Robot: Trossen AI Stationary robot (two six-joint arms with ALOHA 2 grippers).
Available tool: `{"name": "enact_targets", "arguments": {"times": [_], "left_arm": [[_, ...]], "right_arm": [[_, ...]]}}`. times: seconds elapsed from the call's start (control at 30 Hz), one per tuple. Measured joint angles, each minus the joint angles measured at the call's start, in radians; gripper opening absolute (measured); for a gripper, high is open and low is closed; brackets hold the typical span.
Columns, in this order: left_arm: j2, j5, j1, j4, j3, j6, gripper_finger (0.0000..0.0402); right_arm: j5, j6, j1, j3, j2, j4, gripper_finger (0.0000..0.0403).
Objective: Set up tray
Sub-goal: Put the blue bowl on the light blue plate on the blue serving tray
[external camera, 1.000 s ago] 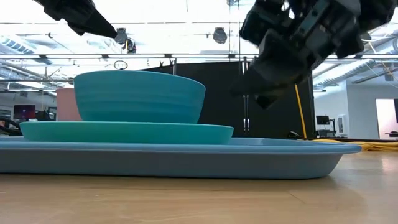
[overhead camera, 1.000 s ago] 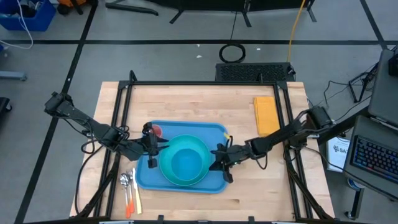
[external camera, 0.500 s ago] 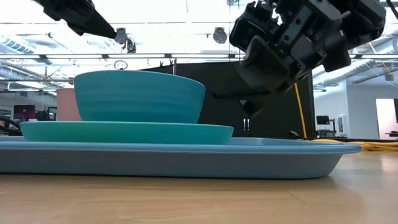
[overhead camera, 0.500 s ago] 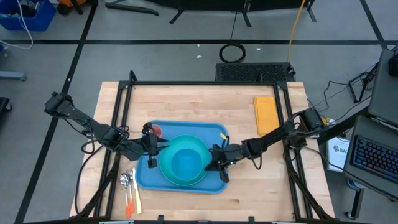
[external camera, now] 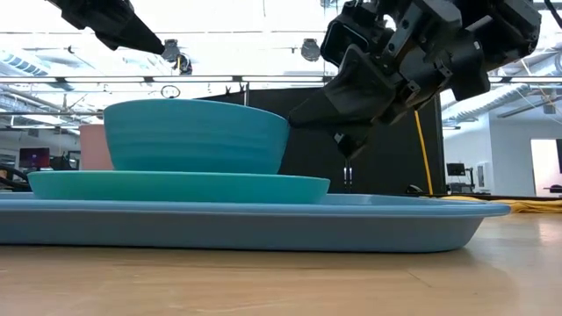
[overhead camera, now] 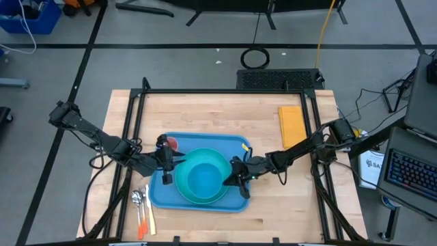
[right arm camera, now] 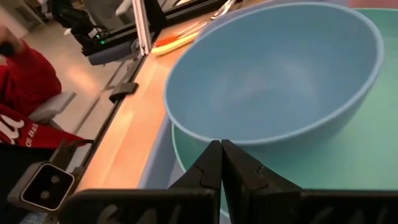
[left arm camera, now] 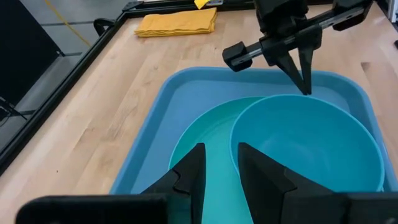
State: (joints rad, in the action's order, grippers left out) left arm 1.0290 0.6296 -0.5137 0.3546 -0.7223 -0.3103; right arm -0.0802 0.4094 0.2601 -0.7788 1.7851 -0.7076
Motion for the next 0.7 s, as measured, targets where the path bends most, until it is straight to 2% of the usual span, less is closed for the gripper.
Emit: {"name": "enact_targets", "arguments": {"times": [0.5, 0.7], "left_arm": [[0.0, 0.0, 0.0, 0.0, 0.0, -0.001, 0.0097], [0.0, 0.0, 0.0, 0.011, 0.0, -0.006, 0.0097]], "right_arm": [[0.004, 0.025, -0.017, -0.002, 0.031, -0.006, 0.0], [0.026, 0.028, 0.016, -0.002, 0.03, -0.028, 0.0]]}}
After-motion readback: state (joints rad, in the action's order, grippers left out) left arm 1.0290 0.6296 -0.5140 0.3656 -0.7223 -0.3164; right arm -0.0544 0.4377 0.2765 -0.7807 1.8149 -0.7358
